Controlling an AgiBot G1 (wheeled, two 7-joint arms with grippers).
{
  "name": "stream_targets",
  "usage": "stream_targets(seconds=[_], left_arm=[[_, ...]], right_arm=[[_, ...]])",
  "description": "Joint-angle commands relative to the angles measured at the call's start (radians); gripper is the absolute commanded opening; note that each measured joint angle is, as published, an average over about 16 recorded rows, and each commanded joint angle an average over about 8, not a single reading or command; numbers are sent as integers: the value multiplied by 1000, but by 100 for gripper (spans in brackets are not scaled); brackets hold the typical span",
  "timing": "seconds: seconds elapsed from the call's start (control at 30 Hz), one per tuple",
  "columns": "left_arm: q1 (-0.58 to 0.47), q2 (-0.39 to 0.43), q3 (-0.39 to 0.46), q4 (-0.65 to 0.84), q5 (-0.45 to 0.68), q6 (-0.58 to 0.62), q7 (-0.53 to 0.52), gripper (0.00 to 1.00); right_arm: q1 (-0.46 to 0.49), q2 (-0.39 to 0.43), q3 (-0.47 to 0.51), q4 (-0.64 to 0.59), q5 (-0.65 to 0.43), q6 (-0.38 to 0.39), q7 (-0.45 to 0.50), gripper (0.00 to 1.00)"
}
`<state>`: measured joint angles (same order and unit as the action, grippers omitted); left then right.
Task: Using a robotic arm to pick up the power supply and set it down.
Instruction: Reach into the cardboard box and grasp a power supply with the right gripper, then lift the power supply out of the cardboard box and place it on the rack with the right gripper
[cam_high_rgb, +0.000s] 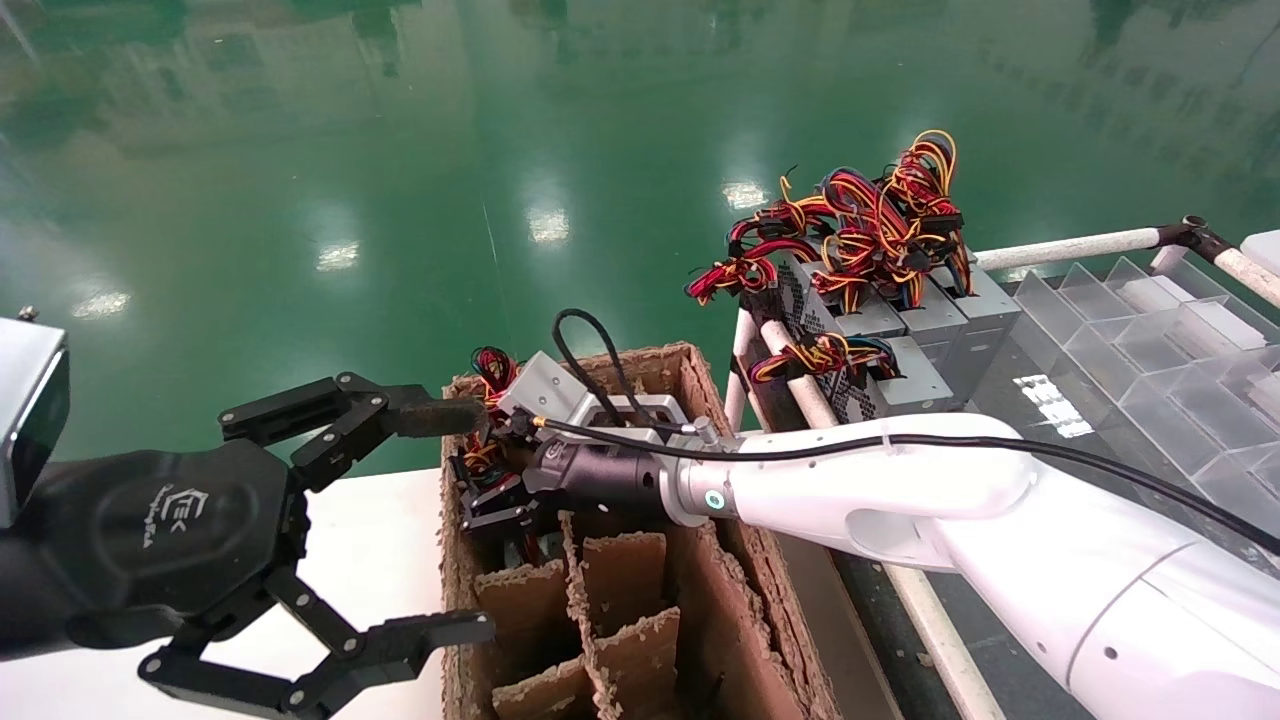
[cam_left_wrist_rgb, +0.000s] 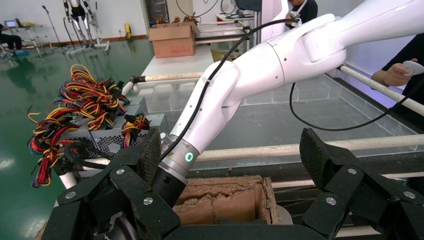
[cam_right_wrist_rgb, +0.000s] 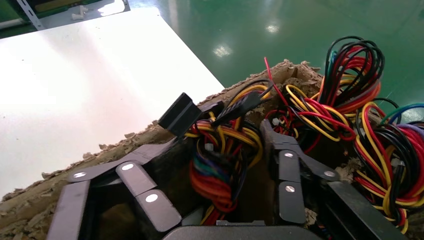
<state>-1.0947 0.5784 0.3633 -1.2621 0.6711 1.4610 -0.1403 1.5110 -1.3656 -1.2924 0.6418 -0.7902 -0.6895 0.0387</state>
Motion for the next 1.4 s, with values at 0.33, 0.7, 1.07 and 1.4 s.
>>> stream_targets(seconds=[0.33,0.7,1.07,1.4], left_arm=[[0,0,0,0,0,0,0,100],[0,0,0,0,0,0,0,100],[0,0,0,0,0,0,0,100],[0,0,0,0,0,0,0,100]], right_arm=[[7,1,-29,-22,62,-20,-32,0],[7,3,-45,-50,121,-42,-59,0],[14,6,-34,-76,198,-84,-89,0],[31,18,0,-129,280,-228,-143,0]])
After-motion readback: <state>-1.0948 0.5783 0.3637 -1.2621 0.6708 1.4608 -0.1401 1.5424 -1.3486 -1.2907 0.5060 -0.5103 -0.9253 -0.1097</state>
